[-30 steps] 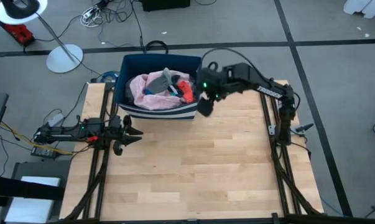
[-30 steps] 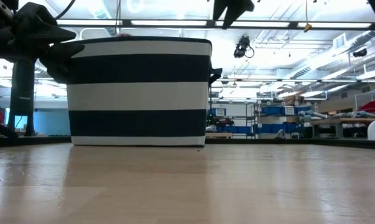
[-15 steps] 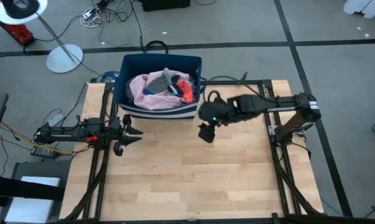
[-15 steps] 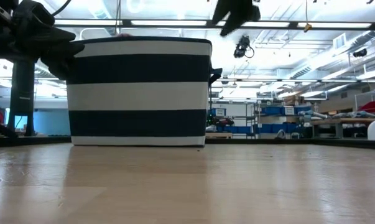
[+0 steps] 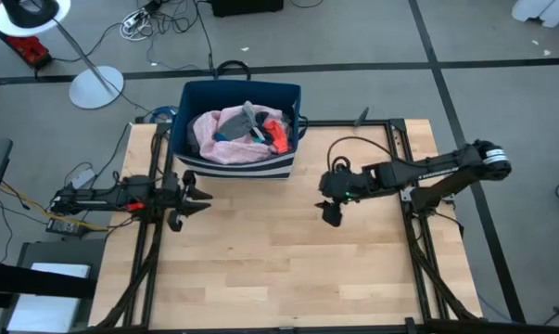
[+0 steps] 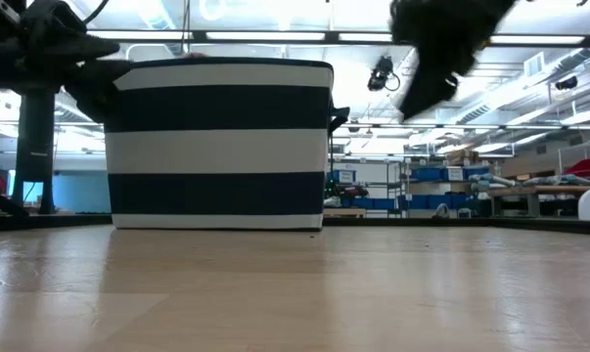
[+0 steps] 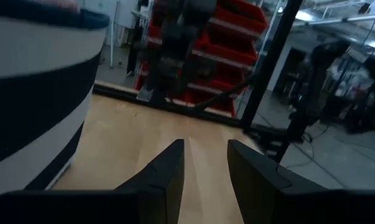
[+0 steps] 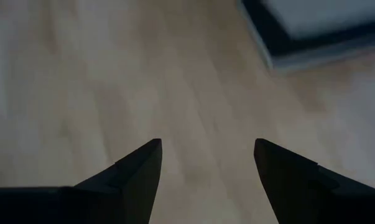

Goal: Sort clothes
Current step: Return to Home Position

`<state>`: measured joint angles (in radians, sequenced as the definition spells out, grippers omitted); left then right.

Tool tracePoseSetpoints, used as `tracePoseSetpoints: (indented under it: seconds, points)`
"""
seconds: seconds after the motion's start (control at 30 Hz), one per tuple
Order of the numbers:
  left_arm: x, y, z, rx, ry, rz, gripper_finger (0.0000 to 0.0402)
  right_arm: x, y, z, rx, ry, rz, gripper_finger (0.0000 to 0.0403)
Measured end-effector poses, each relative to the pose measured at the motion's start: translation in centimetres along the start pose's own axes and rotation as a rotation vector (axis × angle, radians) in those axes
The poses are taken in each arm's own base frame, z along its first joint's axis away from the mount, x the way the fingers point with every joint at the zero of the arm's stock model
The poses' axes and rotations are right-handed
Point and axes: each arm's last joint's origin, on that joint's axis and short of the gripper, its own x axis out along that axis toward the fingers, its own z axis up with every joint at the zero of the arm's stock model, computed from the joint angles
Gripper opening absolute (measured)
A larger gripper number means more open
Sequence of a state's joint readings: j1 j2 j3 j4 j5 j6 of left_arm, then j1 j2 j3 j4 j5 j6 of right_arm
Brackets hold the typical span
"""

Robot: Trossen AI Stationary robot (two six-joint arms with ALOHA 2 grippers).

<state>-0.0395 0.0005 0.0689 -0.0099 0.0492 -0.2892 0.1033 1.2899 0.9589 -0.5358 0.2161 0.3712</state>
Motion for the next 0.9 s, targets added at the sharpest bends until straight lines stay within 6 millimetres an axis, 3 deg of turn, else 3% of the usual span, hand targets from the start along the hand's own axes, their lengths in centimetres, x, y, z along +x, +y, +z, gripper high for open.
tracePoseSetpoints:
  seconds: [0.07,0.2,0.43,0.67,0.8,0.9]
  points:
    - [0.0,-0.1,0.2,-0.006,-0.022,-0.006,0.0127,0.1,-0.5,-1.6,0.018,0.082,-0.008,0.0255]
    - [0.0,-0.1,0.4,0.022,-0.046,-0.012,0.0127,1.3,-0.4,-4.1,0.032,0.068,0.004,0.0253]
    - [0.0,-0.1,0.4,0.044,-0.044,-0.009,0.0127,2.6,-0.1,-8.7,0.012,-0.262,0.211,0.0256]
    - [0.0,-0.1,0.4,0.048,-0.043,-0.009,0.0127,2.2,-2.6,-13.4,0.070,-0.506,0.327,0.0254]
    - [0.0,-0.1,0.4,0.048,-0.042,-0.010,0.0127,1.9,-3.9,-15.4,0.103,-0.601,0.356,0.0253]
    - [0.0,-0.1,0.4,0.048,-0.043,-0.010,0.0127,1.7,-4.2,-15.5,0.100,-0.621,0.346,0.0252]
